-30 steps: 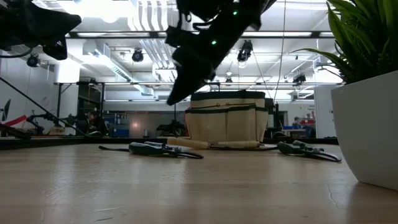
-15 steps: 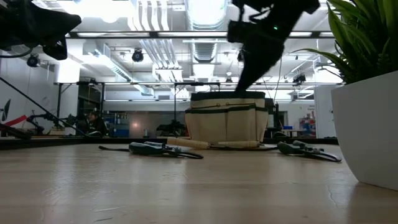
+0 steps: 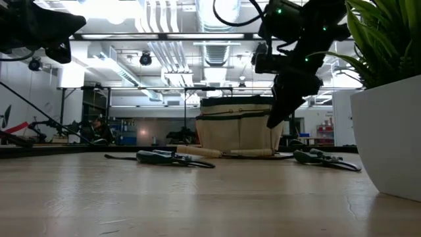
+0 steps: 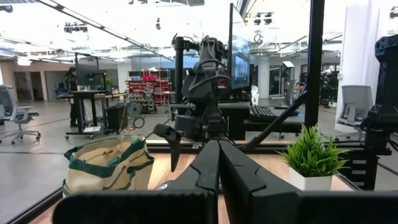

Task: Pick & Place Garden tools in Gardening bag
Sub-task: Put the green shear scissors into the gardening bag

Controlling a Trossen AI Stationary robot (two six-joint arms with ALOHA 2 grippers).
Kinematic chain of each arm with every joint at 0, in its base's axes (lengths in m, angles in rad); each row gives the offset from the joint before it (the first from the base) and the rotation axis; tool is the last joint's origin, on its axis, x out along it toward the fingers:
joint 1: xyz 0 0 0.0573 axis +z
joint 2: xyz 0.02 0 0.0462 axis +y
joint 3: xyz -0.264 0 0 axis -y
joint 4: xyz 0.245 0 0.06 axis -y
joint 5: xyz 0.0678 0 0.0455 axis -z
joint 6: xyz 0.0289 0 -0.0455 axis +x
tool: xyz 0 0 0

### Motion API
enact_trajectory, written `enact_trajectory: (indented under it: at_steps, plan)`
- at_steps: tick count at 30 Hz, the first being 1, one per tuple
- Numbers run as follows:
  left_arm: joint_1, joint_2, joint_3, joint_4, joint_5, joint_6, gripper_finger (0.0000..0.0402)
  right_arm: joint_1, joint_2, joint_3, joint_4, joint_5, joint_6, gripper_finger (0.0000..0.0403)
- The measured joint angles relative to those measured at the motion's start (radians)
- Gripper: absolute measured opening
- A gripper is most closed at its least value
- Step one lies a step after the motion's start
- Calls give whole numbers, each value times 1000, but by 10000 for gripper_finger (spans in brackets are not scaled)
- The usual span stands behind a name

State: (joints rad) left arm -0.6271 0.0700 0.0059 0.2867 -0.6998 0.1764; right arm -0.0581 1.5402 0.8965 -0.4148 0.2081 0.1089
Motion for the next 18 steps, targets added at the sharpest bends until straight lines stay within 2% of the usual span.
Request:
enact_trajectory:
  at_steps: [18]
  plan:
    - [0, 0, 0, -7, 0, 0, 14, -3, 195, 15, 62, 0, -25, 199]
